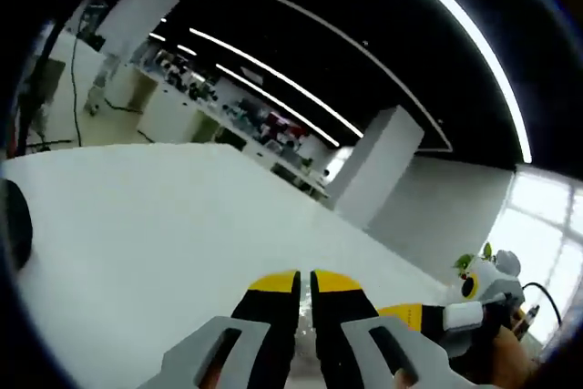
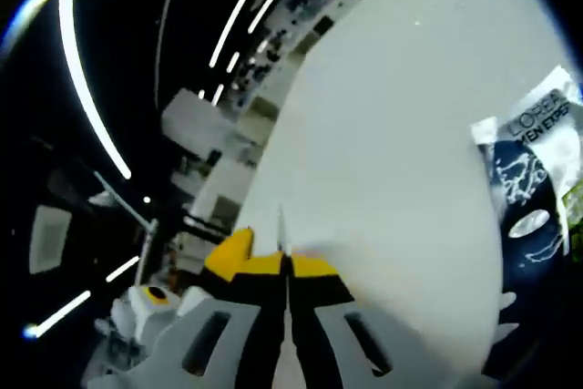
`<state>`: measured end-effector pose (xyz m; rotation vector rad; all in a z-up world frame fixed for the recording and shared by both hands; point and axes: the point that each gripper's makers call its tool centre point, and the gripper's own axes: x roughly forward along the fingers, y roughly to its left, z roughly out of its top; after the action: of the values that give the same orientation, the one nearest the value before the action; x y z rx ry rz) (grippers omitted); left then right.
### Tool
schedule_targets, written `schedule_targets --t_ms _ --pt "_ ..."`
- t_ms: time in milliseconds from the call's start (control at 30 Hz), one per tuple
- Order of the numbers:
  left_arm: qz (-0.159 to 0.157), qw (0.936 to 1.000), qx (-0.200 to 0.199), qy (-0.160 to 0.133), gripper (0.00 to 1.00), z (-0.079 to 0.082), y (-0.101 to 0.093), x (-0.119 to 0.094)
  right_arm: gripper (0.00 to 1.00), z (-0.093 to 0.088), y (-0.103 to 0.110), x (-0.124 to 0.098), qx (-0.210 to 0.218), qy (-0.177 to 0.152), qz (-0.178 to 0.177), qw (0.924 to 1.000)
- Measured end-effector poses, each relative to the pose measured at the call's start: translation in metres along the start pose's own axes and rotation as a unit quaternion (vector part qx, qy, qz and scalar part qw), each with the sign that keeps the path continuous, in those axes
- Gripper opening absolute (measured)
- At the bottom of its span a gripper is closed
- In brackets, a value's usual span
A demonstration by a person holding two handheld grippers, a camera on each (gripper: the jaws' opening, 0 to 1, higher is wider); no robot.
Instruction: Arrange the skincare products in the storage area until every visible bottle or jar stands upright without overlapping.
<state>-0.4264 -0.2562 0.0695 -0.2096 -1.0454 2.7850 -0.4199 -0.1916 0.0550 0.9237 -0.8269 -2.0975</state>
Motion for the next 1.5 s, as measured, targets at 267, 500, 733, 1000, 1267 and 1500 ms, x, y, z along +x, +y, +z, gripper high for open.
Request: schedule_targets --t_ms 267,500,733,1000,1267,1500 --pt "-0.133 0.9855 -0.106 0.004 0.08 0.007 -0.037 0.010 0.00 0.038 0.028 -0.029 -0.070 -0.107 0.060 0.9900" --pt "-0.275 0.9333 -0.230 0.004 0.17 0.021 -0.077 0.005 0.00 0.061 0.047 -0.053 -0.102 -0.190 0.100 0.9713" --pt "-0.284 0.9198 -0.270 0.018 0.26 0.015 -0.083 0.009 0.00 0.071 0.057 -0.069 -0.083 -0.244 0.138 0.9562" --pt "-0.346 0.8796 -0.323 0.044 0.06 0.014 -0.100 -0.006 0.00 0.064 0.061 -0.066 -0.086 -0.244 0.142 0.9555" --pt "-0.352 0.8859 -0.300 0.039 0.01 0.017 -0.102 -0.014 0.00 0.040 0.054 -0.065 -0.171 -0.201 0.110 0.9582" --pt "-0.340 0.9235 -0.173 0.040 0.01 0.004 -0.118 -0.017 0.00 0.007 0.049 -0.071 -0.233 -0.129 0.130 0.9550"
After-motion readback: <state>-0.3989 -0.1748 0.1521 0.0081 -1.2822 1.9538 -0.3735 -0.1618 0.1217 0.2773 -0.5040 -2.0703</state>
